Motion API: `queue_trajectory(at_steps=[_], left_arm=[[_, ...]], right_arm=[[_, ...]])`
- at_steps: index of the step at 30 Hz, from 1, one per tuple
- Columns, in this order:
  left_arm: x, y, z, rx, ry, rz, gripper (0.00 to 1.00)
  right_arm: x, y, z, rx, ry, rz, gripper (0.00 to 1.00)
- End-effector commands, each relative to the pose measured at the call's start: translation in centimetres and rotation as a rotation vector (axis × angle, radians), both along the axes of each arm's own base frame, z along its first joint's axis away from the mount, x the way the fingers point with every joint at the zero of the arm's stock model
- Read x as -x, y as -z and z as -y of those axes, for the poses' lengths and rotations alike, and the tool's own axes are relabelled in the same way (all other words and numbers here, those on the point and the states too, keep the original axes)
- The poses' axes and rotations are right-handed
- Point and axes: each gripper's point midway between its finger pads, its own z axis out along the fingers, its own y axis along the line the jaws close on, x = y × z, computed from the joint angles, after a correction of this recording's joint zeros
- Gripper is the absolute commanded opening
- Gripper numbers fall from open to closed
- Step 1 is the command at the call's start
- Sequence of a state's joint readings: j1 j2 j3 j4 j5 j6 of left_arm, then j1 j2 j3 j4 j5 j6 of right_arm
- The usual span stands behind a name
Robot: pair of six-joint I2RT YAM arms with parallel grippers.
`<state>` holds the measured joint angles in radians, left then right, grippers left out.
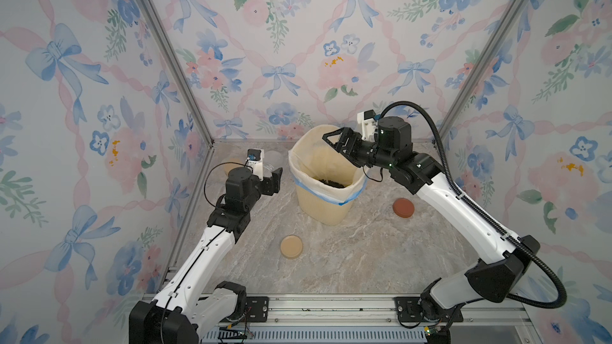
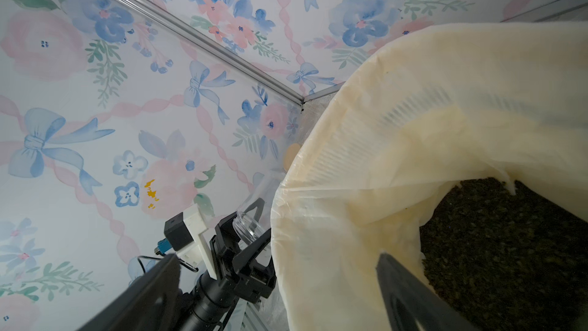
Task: Empty moldy tea leaves from jars
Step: Place the jar at the center of the board.
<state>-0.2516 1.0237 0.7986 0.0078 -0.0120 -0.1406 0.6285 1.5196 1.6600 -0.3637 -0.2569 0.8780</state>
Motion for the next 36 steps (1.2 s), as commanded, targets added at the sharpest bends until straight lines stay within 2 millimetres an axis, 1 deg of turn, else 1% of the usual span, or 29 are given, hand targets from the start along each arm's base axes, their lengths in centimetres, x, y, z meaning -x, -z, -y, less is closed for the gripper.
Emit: queue_trajectory(at_steps=[1, 6, 10, 15, 21, 27, 31, 36], left_arm=[[0.9, -0.7, -0.5, 0.045, -0.025, 0.005, 0.49], [1.7, 2.2, -0.2, 0.053, -0.012, -0.129, 0.48], [2.4, 4.9, 0.1, 0.031, 0.007, -0.232, 0.49], [2.4, 7.9, 0.5, -0.047, 0.049, -0.330, 0.50], [1.7, 10.2, 1.0, -0.106, 0.092, -0.437, 0.48], [2.1, 12.4, 1.3, -0.148, 0.130, -0.531, 0.48], [2.4, 14.1, 1.7, -0.200, 0.168, -0.610, 0.48], [2.2, 15.0, 1.5, -0.252, 0.179, -0.672, 0.48]], right_arm=[[1.1, -0.7, 0.1, 0.059, -0.051, 0.056, 0.98], [1.5, -0.5, 0.4, 0.103, -0.067, 0.082, 0.98], [1.8, -0.4, 0.6, 0.122, -0.072, 0.098, 0.98], [2.4, -1.0, 0.6, 0.122, -0.099, 0.136, 0.98], [3.3, -0.3, 0.9, 0.159, -0.128, 0.140, 0.98], [3.8, 0.2, 1.6, 0.193, -0.143, 0.160, 0.98], [4.2, 0.6, 1.6, 0.179, -0.156, 0.163, 0.98], [4.5, 1.4, 1.5, 0.154, -0.168, 0.142, 0.98]])
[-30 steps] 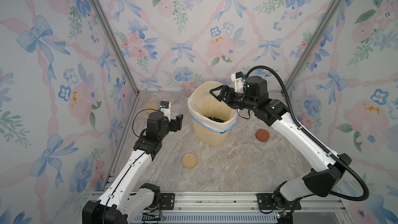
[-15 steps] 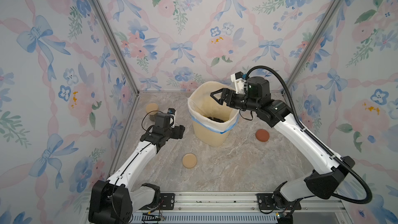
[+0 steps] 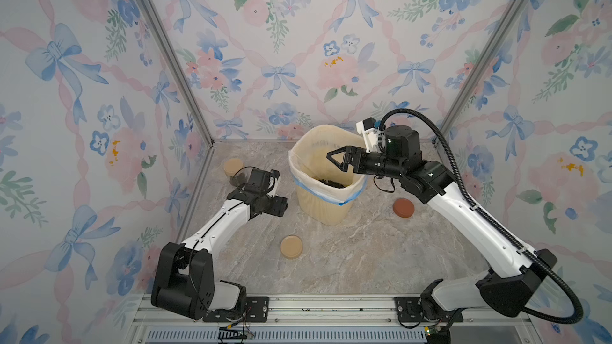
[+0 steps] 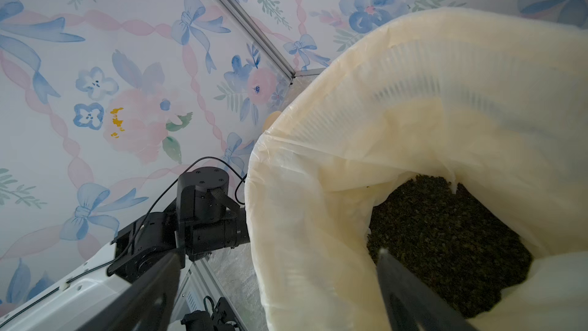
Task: Empty moldy tea leaves from jars
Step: Place the jar at the center of the board.
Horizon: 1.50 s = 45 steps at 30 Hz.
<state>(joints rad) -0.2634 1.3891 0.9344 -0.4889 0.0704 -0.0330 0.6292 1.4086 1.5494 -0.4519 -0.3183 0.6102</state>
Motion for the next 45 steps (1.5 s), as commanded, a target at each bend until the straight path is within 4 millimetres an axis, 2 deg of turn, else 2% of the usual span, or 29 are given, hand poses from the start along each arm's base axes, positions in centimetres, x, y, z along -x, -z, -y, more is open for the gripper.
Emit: queue_trajectory(at_steps=[1, 8, 14, 27, 36, 45], left_arm=[[-0.6, -1.0, 0.4, -0.021, 0.047, 0.005, 0.48], [-0.4, 0.8, 0.6, -0.039, 0.071, -0.064, 0.48], [-1.1, 0.9, 0.5, -0.063, 0.079, -0.068, 0.48], [-1.7, 2.7, 0.3, -0.115, 0.091, -0.153, 0.51], [-2.5, 2.9, 1.2, -0.081, 0.109, -0.175, 0.65], [-2.9, 2.3, 1.5, -0.071, 0.107, -0.160, 0.87]], right_arm=[[0.8, -0.6, 0.1, -0.029, -0.025, 0.015, 0.98], [1.1, -0.4, 0.7, -0.030, -0.019, 0.010, 0.98], [1.0, 0.0, 0.7, -0.029, -0.017, 0.005, 0.98], [0.5, 0.4, 0.6, -0.051, -0.005, -0.035, 0.98], [0.5, 0.8, 0.7, -0.053, 0.001, -0.048, 0.98], [0.4, 0.8, 1.1, -0.052, 0.012, -0.049, 0.97]])
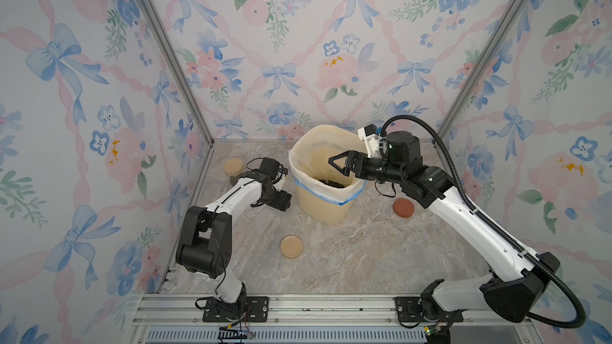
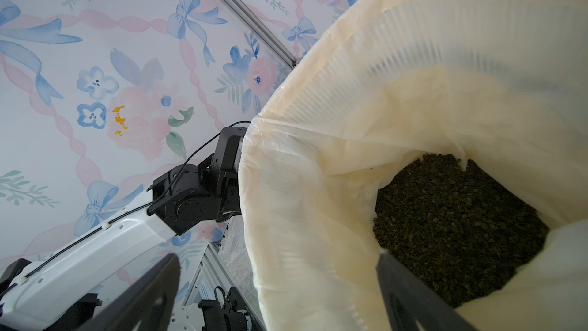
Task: Empty moldy tea leaves from jars
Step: Place the jar at the center of the board.
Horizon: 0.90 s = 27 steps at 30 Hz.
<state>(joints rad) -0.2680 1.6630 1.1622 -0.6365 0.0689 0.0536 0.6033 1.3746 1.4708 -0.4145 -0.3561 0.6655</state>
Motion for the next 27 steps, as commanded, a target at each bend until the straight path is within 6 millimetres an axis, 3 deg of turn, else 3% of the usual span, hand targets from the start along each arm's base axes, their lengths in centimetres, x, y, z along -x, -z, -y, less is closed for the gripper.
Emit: queue_trajectory(at_steps=[1, 7, 12, 21, 27], left_arm=[[-0.3, -0.7, 0.7, 0.021, 0.026, 0.010, 0.89], [-0.3, -1.2, 0.7, 0.027, 0.028, 0.026, 0.97], [-0.5, -1.9, 0.7, 0.035, 0.021, 0.043, 0.98], [-0.8, -5.5, 0.0, 0.072, -0.021, 0.133, 0.98], [0.0, -8.1, -0.5, 0.119, -0.040, 0.197, 0.98]], right_arm=[[0.2, -0.4, 0.4, -0.015, 0.002, 0.007, 0.98], [0.3, -0.6, 0.2, -0.030, -0.002, 0.005, 0.98], [0.2, -0.4, 0.4, -0.023, 0.002, 0.006, 0.98], [0.2, -0.7, 0.7, -0.007, 0.005, 0.014, 0.97], [-0.1, -1.3, 2.0, 0.004, 0.031, 0.032, 0.98]])
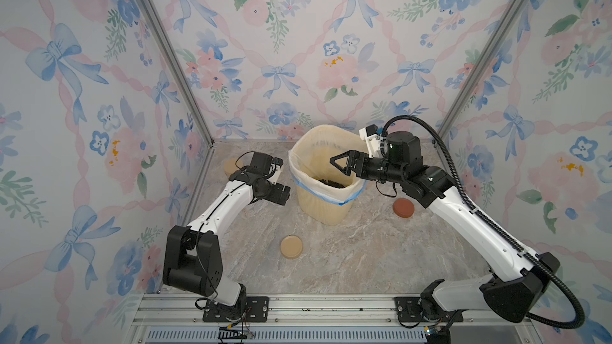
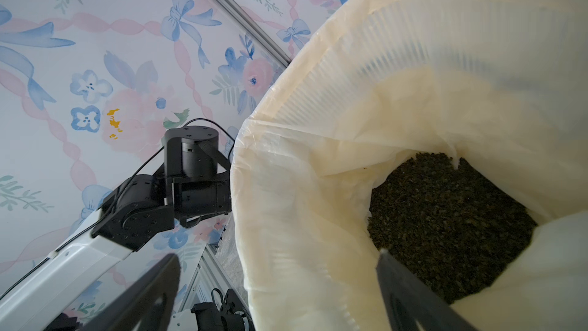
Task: Empty moldy tea leaves from jars
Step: Place the jar at the center of the board.
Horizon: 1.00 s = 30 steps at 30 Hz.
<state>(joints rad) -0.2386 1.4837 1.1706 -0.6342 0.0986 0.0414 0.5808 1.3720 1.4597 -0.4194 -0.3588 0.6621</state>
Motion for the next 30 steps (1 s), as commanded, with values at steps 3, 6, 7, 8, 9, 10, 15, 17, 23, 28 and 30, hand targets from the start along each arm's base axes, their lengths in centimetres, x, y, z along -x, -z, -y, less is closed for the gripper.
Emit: queue_trajectory(at_steps=[3, 6, 7, 8, 9, 10, 15, 17, 23, 28, 30], left_arm=[[0.9, -2.2, -0.1, 0.058, -0.020, 0.046, 0.98], [1.0, -3.3, -0.9, 0.060, -0.063, 0.080, 0.98], [0.8, -3.8, -1.3, 0.059, -0.088, 0.095, 0.98], [0.7, -4.3, -1.6, 0.057, -0.110, 0.113, 0.98], [0.7, -4.8, -1.9, 0.055, -0.126, 0.134, 0.98], [0.8, -5.2, -1.9, 0.060, -0.129, 0.151, 0.98], [1.1, -7.2, -3.1, 0.092, -0.215, 0.281, 0.98], [1.2, -7.8, -4.2, 0.082, -0.276, 0.339, 0.98], [0.9, -9.0, -6.4, 0.133, -0.416, 0.439, 0.98], [-0.2, -9.8, -7.9, 0.166, -0.509, 0.520, 0.98], [-0.7, -9.8, -8.9, 0.162, -0.560, 0.538, 0.98]], right_arm=[[0.3, -2.2, 1.7, -0.009, 0.022, 0.050, 0.97], [0.4, -2.7, 1.8, -0.011, 0.016, 0.061, 0.98], [0.5, -2.9, 1.8, -0.015, 0.012, 0.064, 0.97], [0.5, -3.1, 1.8, -0.001, -0.001, 0.090, 0.97], [0.6, -3.3, 1.8, 0.000, -0.010, 0.100, 0.97], [0.7, -3.4, 1.8, 0.003, -0.015, 0.105, 0.97], [1.2, -4.0, 1.9, 0.026, -0.044, 0.125, 0.97], [1.5, -4.1, 1.9, 0.035, -0.062, 0.130, 0.97], [2.8, -4.6, 2.1, 0.062, -0.100, 0.161, 0.97], [3.8, -4.8, 2.5, 0.069, -0.107, 0.187, 0.97], [4.0, -4.8, 2.7, 0.069, -0.106, 0.190, 0.98]])
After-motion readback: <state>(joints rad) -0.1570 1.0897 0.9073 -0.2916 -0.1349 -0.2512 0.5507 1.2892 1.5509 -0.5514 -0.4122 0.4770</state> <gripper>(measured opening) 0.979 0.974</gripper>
